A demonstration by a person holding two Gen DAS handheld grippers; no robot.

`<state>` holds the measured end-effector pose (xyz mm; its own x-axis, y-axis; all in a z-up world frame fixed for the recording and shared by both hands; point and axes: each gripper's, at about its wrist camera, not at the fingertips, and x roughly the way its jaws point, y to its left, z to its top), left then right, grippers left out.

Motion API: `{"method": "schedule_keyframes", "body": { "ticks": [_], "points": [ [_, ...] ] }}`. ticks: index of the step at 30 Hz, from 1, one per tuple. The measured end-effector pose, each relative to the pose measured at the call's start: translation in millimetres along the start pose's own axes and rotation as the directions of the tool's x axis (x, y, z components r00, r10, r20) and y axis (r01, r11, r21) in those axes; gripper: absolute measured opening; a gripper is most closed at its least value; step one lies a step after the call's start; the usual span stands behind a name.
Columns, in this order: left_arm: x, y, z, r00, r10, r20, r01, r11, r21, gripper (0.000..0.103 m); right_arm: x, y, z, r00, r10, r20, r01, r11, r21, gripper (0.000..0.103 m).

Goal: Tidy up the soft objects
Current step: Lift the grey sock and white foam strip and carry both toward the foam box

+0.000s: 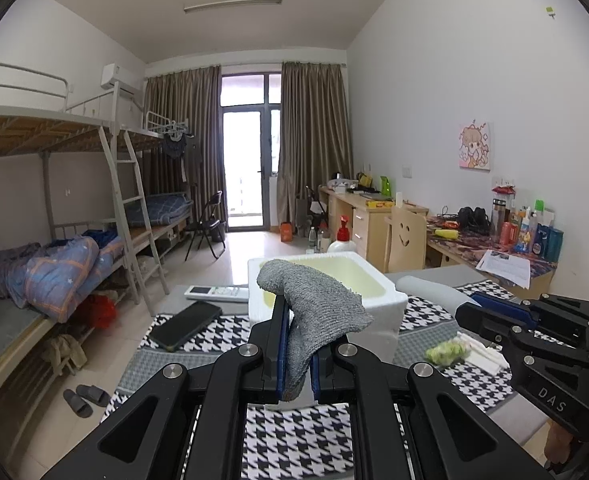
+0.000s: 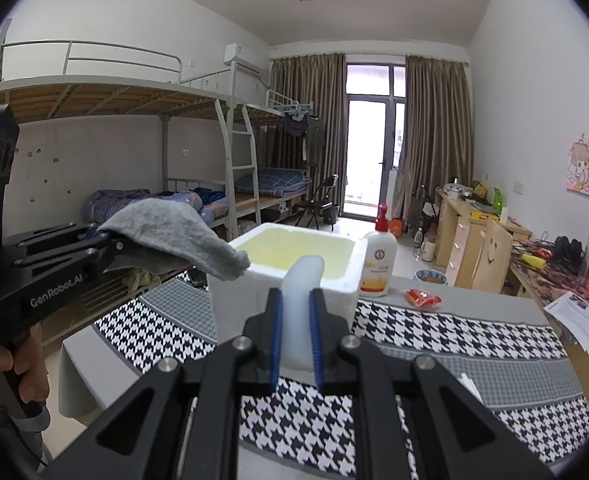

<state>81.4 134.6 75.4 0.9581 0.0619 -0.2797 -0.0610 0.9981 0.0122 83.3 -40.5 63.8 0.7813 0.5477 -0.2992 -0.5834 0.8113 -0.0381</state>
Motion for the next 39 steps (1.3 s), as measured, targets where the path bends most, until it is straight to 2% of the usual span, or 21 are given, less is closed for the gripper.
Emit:
{"method": "schedule_keyframes", "body": {
  "ticks": [10,25,39],
  "points": [
    [25,8,13,1.000,0.000,-0.009,0.000,1.000,-0.002,0.009,25,-9,20,1.000,0.017,-0.011,-0.017,1.000,0.002,0.016],
    [55,18,24,1.000,0.005,-0.028,-0.005,1.000,-0.016,0.009,55,-14,29,0.998,0.053,-0.035,-0.053,0.998,0.015,0.016],
    [86,32,29,0.998,0.015,-0.054,-0.017,0.999,-0.036,0.009,96,-14,41,0.990,0.087,-0.110,-0.083,0.996,0.033,0.016]
  ]
}}
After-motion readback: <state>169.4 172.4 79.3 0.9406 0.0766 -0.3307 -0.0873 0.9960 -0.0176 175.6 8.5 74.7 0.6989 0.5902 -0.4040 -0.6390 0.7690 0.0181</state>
